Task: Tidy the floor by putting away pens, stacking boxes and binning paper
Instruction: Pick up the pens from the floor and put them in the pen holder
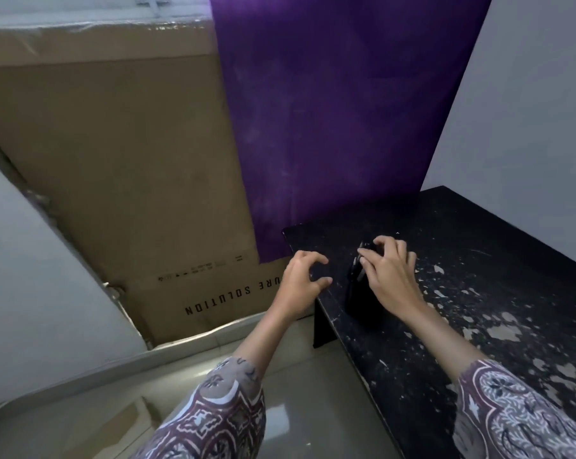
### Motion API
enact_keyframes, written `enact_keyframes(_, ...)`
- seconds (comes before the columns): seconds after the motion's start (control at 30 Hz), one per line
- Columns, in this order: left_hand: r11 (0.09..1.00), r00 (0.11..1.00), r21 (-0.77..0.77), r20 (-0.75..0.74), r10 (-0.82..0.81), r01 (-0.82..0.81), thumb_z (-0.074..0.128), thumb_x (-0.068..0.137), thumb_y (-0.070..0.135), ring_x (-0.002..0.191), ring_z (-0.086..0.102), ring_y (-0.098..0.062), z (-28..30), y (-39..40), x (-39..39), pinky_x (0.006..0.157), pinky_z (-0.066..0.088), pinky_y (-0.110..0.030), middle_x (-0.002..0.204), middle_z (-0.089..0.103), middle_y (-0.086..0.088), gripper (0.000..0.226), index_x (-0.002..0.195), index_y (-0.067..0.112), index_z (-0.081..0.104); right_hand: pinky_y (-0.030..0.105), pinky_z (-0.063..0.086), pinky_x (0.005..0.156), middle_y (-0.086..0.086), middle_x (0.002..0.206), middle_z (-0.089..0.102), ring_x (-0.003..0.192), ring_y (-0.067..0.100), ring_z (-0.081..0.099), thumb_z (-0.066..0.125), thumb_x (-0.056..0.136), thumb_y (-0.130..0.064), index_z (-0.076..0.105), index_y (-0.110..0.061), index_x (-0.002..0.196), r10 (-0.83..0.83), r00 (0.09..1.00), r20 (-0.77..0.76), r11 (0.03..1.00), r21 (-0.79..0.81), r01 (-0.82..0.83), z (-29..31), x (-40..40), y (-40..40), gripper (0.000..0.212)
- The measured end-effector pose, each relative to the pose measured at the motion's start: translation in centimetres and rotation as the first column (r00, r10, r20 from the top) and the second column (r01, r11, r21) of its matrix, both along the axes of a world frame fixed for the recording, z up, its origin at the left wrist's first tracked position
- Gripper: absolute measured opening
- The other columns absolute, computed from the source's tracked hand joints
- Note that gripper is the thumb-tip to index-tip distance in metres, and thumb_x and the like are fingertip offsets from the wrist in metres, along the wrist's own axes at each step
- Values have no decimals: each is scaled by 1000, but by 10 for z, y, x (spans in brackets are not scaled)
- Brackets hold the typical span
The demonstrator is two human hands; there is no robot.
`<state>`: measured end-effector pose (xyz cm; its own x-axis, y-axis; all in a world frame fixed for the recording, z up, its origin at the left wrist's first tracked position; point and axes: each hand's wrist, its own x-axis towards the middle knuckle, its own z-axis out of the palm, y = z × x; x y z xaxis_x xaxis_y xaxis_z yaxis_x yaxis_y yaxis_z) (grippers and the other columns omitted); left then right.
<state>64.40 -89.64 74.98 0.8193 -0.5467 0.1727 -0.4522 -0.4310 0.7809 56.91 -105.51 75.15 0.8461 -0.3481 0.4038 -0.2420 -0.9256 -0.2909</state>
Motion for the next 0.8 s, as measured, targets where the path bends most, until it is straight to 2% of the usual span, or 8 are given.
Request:
enact_keyframes(0.1, 999, 999, 13, -18, 40, -39, 68, 82, 17, 109, 51, -15, -4, 33, -2, 93, 39, -23, 117, 53, -4, 31, 111, 14, 60, 40, 33, 89, 12, 123, 51, 112, 27, 44, 52, 92, -16, 66, -13, 109, 27, 992, 124, 999, 43, -33, 9, -3, 22, 23)
enact_keyframes(0.2, 995, 994, 25, -54, 99, -98, 68, 82, 19, 112, 50, -16, -7, 72, -9, 97, 40, -28, 118, 53, -5, 32, 113, 13, 59, 35, 32, 91, 11, 121, 52, 111, 26, 46, 53, 90, -15, 66, -11, 109, 102, 979, 174, 987, 106, -122, 9, -7, 56, 23)
enact_keyframes(0.3, 983, 982, 38, -65, 180, -177, 67, 83, 21, 106, 47, -12, -11, 123, -25, 91, 36, -23, 117, 52, -4, 34, 115, 12, 58, 30, 34, 94, 11, 118, 53, 109, 24, 47, 54, 89, -14, 66, -7, 108, 185, 962, 199, 953, 202, -225, 3, -17, 107, 23)
enact_keyframes(0.4, 971, 964, 58, -119, 237, -231, 67, 83, 19, 102, 48, -9, -19, 171, -42, 87, 34, -18, 113, 53, -4, 33, 114, 10, 59, 31, 41, 93, 9, 115, 53, 108, 20, 46, 55, 89, -12, 65, -6, 107, 244, 955, 171, 902, 321, -288, -10, -30, 154, 21)
enact_keyframes(0.57, 946, 925, 112, -201, 321, -304, 68, 82, 17, 104, 51, -17, -37, 269, -78, 85, 37, -23, 114, 54, -8, 29, 109, 11, 59, 28, 42, 91, 0, 106, 48, 101, 10, 42, 55, 90, -10, 64, -5, 110, 290, 948, 132, 835, 450, -318, -33, -58, 237, 23)
enact_keyframes(0.67, 927, 903, 152, -218, 370, -343, 69, 81, 13, 106, 52, -22, -47, 336, -99, 84, 37, -24, 116, 55, -12, 32, 110, 6, 59, 24, 38, 90, 4, 105, 52, 102, 16, 47, 55, 89, -9, 64, -4, 109, 312, 946, 86, 825, 468, -315, -43, -78, 290, 22)
enact_keyframes(0.8, 905, 868, 212, -269, 418, -370, 68, 81, 13, 112, 51, -28, -62, 422, -125, 92, 40, -32, 120, 52, -17, 34, 112, 5, 57, 21, 34, 86, 10, 105, 54, 103, 21, 49, 55, 88, -8, 63, -4, 110, 335, 942, 19, 824, 479, -303, -62, -103, 351, 23)
